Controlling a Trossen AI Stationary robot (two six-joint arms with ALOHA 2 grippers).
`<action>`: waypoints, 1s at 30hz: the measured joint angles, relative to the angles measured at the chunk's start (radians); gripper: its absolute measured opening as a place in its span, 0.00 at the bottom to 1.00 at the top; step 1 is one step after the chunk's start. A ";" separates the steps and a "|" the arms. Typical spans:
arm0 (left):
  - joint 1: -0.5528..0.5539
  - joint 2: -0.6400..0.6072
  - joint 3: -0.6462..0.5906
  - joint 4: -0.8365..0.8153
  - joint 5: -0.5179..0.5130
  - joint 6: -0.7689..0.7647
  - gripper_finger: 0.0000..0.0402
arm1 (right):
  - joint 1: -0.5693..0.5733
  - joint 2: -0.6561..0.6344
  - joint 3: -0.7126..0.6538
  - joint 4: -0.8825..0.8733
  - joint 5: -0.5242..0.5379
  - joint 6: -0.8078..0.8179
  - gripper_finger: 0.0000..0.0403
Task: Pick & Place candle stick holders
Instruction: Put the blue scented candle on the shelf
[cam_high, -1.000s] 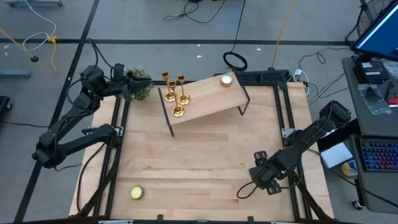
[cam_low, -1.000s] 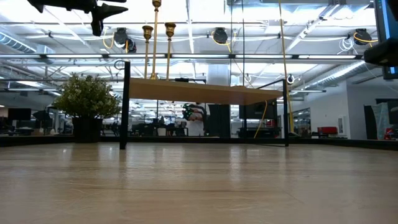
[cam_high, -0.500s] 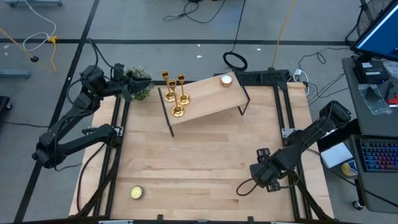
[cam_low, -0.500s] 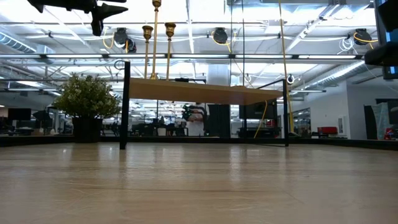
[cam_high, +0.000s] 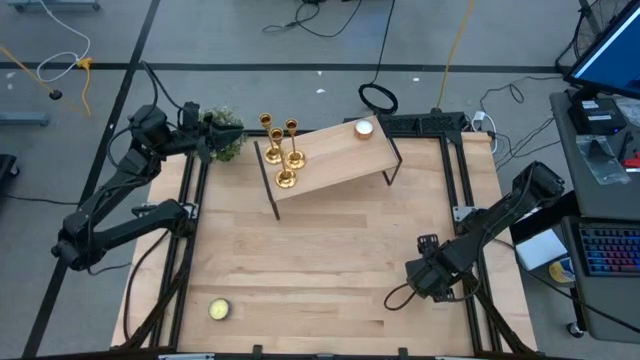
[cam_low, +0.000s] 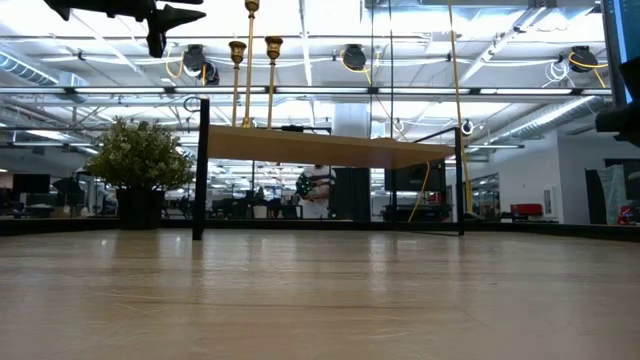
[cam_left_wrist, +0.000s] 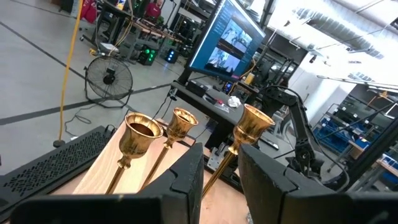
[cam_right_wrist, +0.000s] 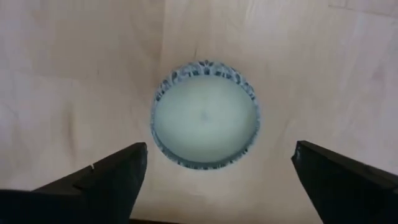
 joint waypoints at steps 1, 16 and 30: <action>0.000 0.000 0.000 0.000 0.000 0.000 0.25 | 0.000 0.000 -0.005 0.009 -0.001 -0.001 0.97; 0.000 0.000 0.000 0.000 0.000 0.000 0.25 | 0.000 0.000 -0.137 0.201 0.000 0.002 0.99; 0.000 0.000 0.000 0.000 0.000 0.000 0.25 | 0.000 0.000 -0.167 0.298 0.052 0.004 0.99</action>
